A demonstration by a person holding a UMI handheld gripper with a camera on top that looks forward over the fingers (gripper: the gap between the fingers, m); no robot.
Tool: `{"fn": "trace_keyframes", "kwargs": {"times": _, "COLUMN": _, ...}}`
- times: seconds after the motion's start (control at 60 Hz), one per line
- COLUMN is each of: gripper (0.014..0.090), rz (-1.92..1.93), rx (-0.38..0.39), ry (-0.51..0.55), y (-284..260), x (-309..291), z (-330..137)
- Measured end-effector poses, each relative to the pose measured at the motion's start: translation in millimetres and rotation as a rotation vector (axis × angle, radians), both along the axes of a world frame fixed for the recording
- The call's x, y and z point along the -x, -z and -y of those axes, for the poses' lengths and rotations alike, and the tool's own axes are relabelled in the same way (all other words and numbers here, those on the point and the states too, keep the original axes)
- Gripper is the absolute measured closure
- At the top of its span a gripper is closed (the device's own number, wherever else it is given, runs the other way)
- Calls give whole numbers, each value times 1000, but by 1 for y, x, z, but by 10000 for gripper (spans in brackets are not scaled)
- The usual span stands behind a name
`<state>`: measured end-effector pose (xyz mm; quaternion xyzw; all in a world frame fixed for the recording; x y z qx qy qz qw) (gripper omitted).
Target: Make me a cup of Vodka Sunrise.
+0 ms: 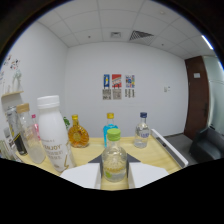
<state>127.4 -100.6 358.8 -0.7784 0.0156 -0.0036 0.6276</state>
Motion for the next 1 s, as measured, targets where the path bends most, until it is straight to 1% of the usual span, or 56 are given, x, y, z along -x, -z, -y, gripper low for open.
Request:
{"fn": "trace_keyframes", "kwargs": {"times": 0.117, "gripper": 686, "rz": -7, "rx": -2, "ry": -19, "y": -6, "x": 3, "z": 8}}
{"fn": "trace_keyframes", "kwargs": {"times": 0.217, "gripper": 688, "rz": -12, "rx": -43, "ry": -19, "y": -25, "x": 3, "z": 25}}
{"fn": "trace_keyframes", "kwargs": {"times": 0.317, "gripper": 690, "rz": -42, "rx": -89, "ry": -21, "y": -40, "x": 0, "z": 51}}
{"fn": "trace_keyframes", "kwargs": {"times": 0.4, "gripper": 690, "rz": -61, "rx": -110, "ry": -15, "y": -33, "x": -2, "z": 76}}
{"fn": "trace_keyframes", "kwargs": {"times": 0.467, "gripper": 691, "rz": -102, "rx": -124, "ry": -37, "y": -17, "x": 4, "z": 94}}
{"fn": "trace_keyframes", "kwargs": {"times": 0.5, "gripper": 691, "rz": -112, "rx": -106, "ry": -31, "y": 0, "x": 3, "z": 101}}
{"fn": "trace_keyframes", "kwargs": {"times": 0.55, "gripper": 692, "rz": -117, "rx": -52, "ry": -18, "y": 33, "x": 2, "z": 111}}
{"fn": "trace_keyframes", "kwargs": {"times": 0.583, "gripper": 690, "rz": -132, "rx": -37, "ry": -15, "y": 56, "x": 3, "z": 118}}
{"fn": "trace_keyframes", "kwargs": {"times": 0.767, "gripper": 691, "rz": -170, "rx": 104, "ry": 22, "y": 163, "x": 6, "z": 128}}
{"fn": "trace_keyframes", "kwargs": {"times": 0.867, "gripper": 692, "rz": -156, "rx": 132, "ry": 32, "y": 190, "x": 9, "z": 127}}
{"fn": "trace_keyframes", "kwargs": {"times": 1.0, "gripper": 692, "rz": -19, "rx": 136, "ry": 9, "y": 193, "x": 11, "z": 117}}
